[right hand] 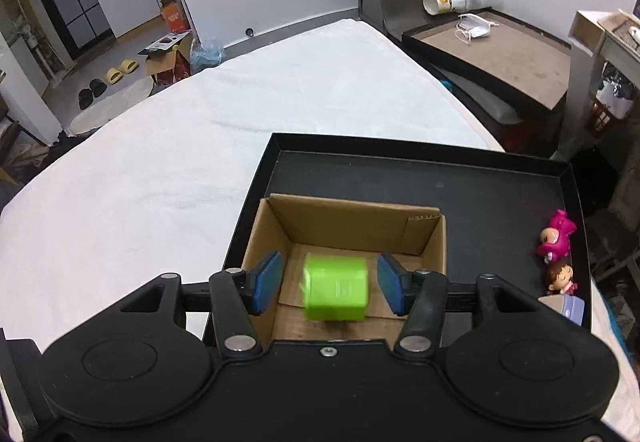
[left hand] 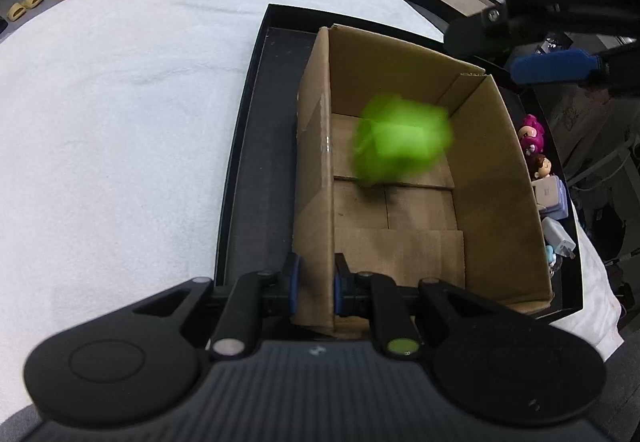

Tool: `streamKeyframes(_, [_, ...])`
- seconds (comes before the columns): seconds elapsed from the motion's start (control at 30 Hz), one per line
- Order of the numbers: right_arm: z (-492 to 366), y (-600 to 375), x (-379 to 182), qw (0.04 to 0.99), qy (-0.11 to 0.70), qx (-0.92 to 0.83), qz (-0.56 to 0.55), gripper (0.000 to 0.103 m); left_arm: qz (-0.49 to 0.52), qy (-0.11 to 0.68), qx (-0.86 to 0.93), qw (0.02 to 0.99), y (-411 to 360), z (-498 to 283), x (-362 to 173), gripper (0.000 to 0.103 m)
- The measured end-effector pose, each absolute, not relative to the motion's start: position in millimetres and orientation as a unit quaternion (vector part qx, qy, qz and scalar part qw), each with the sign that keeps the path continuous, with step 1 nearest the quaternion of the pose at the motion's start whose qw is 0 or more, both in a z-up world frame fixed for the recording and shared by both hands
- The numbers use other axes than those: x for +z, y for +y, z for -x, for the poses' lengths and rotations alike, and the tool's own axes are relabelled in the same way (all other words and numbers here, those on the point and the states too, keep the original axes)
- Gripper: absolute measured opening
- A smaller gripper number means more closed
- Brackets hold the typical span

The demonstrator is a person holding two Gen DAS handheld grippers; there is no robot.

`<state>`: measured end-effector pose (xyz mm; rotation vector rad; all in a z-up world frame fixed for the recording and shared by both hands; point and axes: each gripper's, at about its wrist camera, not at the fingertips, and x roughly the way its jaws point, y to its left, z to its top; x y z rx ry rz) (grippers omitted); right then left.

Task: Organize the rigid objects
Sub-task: 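Carry the green cube over the cardboard box and release it, then move the right gripper back to the white plug charger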

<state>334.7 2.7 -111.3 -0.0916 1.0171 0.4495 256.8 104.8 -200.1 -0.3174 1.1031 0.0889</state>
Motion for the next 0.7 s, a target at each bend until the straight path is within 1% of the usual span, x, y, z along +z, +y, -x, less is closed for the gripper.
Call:
streamKeyframes(0.43, [-320.6,-29.3,-120.8,0.837,0.509,0.198,0.038,0.053,0.142,0.523,0.043,0.839,102.4,-258.2,-197.1,0.015])
streamKeyframes(0.63, [-310.6,-49.8,-120.6,0.831,0.518,0.197,0.041,0.059,0.125,0.522,0.045,0.843,99.4,-260.7,-191.0,0.015])
streamKeyframes(0.7, [-307.0,-57.3,-119.0,0.833,0.516,0.194,0.047,0.064,0.122,0.521,0.046,0.844,99.2,-261.4,-189.3,0.015])
